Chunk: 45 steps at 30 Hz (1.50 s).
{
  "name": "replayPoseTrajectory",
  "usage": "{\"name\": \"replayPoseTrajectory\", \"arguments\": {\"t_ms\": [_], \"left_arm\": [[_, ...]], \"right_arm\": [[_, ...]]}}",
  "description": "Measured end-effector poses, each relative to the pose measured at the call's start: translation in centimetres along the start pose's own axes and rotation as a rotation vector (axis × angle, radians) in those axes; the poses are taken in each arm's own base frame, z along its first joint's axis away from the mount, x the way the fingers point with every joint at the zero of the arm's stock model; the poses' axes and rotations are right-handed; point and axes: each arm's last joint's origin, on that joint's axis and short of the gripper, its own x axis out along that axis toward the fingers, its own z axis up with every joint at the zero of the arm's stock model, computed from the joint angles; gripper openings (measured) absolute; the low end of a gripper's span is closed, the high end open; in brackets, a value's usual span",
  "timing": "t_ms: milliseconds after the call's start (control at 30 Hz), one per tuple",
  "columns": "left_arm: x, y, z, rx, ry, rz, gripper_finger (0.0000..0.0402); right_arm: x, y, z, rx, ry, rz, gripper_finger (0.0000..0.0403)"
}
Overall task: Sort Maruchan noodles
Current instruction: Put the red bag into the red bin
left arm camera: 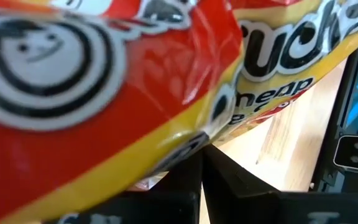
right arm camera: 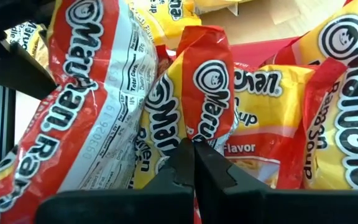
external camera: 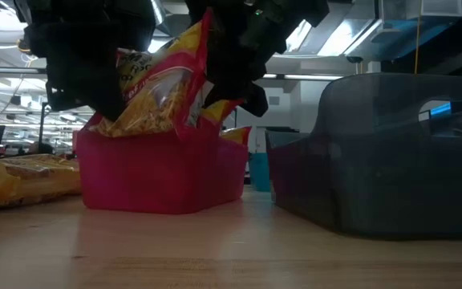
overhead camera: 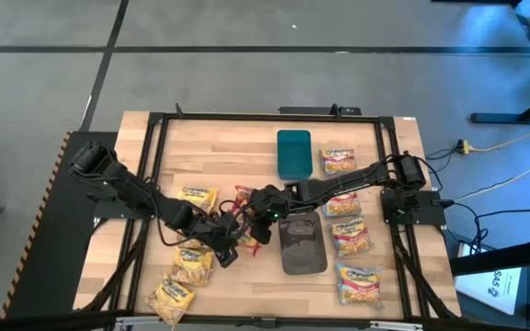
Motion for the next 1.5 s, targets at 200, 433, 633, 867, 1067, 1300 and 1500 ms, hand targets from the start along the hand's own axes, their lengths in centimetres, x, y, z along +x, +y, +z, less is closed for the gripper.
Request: {"name": "replayPoseTrajectory", "arguments": {"t_ms": [200, 433, 633, 867, 1067, 1300, 1500], "left_arm": [[0.0, 0.0, 0.0, -0.002, -0.006, 0.0, 0.0], [-0.1, -0.1, -0.1, 0.0, -0.009, -0.001, 0.0], [-0.1, 0.0, -0.1, 0.001, -0.002, 0.003, 0.0], [-0.1, 0.0, -0.1, -0.008, -0.025, 0.019, 0.0], [-0.2, -0.1, -0.2, -0.007, -0.054, 0.035, 0.0], [-0.2, -0.1, -0.3, -0.004, -0.101, 0.059, 0.0], [-0.2, -0.1, -0.2, -0.007, -0.122, 0.071, 0.0]], "right_arm": [[0.0, 0.0, 0.1, -0.002, -0.016, -0.018, 0.0], [-0.1, 0.1, 0.3, -0.009, -0.032, -0.036, 0.0], [-1.0, 0.6, 1.3, -0.052, -0.034, -0.081, 0.0], [-1.8, 0.9, 2.1, -0.085, -0.043, -0.152, 0.0], [-1.9, 0.8, 2.1, -0.094, -0.037, -0.174, 0.0], [-1.9, 0.8, 2.1, -0.108, -0.041, -0.178, 0.0], [-2.2, 0.8, 2.3, -0.127, -0.063, -0.198, 0.0]]}}
